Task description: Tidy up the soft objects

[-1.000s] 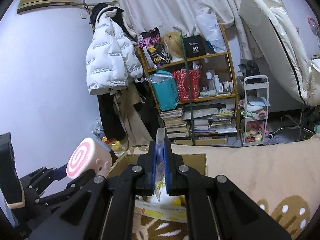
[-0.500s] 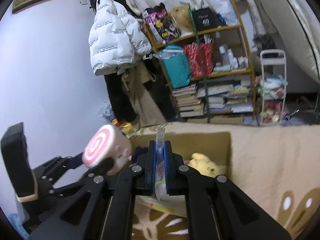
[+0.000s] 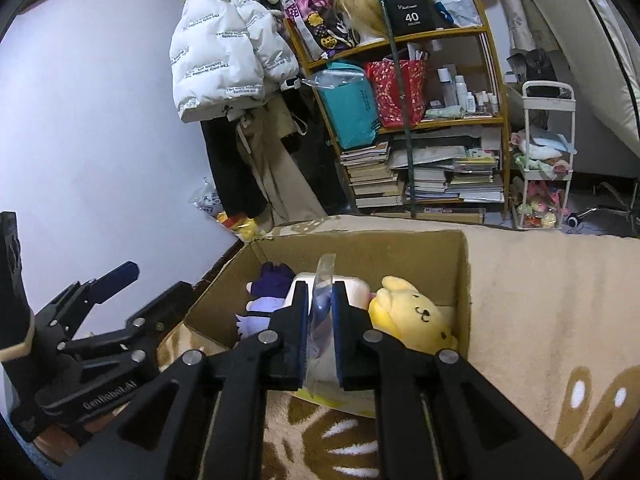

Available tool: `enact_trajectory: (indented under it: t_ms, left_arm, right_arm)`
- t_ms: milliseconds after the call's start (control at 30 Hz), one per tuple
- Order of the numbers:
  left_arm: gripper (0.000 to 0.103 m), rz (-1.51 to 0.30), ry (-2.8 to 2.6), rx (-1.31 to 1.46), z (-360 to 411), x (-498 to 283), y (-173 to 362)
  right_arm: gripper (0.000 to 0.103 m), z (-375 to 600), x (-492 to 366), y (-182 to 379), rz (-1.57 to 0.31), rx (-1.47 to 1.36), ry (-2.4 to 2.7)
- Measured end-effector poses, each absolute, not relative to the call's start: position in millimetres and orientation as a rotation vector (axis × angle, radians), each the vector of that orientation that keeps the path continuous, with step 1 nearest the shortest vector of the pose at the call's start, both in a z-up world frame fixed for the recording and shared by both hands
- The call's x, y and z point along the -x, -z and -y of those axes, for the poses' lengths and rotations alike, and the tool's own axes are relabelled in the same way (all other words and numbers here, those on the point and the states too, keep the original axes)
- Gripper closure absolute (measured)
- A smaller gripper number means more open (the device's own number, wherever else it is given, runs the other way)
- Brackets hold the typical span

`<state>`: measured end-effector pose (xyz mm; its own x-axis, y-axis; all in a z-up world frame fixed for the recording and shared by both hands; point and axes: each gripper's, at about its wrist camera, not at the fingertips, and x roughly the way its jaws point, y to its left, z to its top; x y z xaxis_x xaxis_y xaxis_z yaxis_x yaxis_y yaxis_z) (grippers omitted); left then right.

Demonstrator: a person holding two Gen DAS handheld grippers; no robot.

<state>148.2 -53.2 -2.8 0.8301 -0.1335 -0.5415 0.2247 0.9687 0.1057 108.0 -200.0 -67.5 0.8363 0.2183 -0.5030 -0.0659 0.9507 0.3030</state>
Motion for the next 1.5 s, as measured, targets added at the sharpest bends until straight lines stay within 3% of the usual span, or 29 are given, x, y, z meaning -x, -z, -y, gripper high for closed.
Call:
enact_trajectory:
  t_ms: [133,300,367,533,733,1133,1500]
  left_arm:
    - [0.015,-0.555,0.187,-0.171,48.8,-137.0,-4.2]
    - [0.014,-0.535,0.175,-0.188,44.2,-118.3,-15.9]
    - [0.014,-0.537,0.187,-0.180,40.4,-109.5,-20.5]
    - [0.014,-0.538,0.169,-0.170,31.2,-89.0,-26.4]
    - [0.006,-0.510,0.138,-0.153,15.7,-61.8,-41.6]
    - [0.002,-0.464,0.106,-0.147,-9.3,-9.9,-61.0]
    - [0.002,-0.462,0.050,-0.145,-17.5,0.2,-46.0]
  right_arm:
    - [0.062,204.2,-98.3,59.8,-0.540,-0.286,-0.126]
    - [0.055,207.9,-86.1,45.4,-0.517,-0.271,-0.095]
    - [0.035,207.8,-76.3,39.0,-0.499,-0.249,-0.068]
    - [0.015,207.2,-53.8,26.7,-0.481,-0.220,-0.026]
    - [0.000,203.6,-20.6,10.0,-0.450,-0.162,0.021]
    - [0.000,195.2,33.3,-9.2,-0.406,-0.100,0.055]
    - [0.000,202.0,56.8,1.9,-0.421,-0.098,0.139]
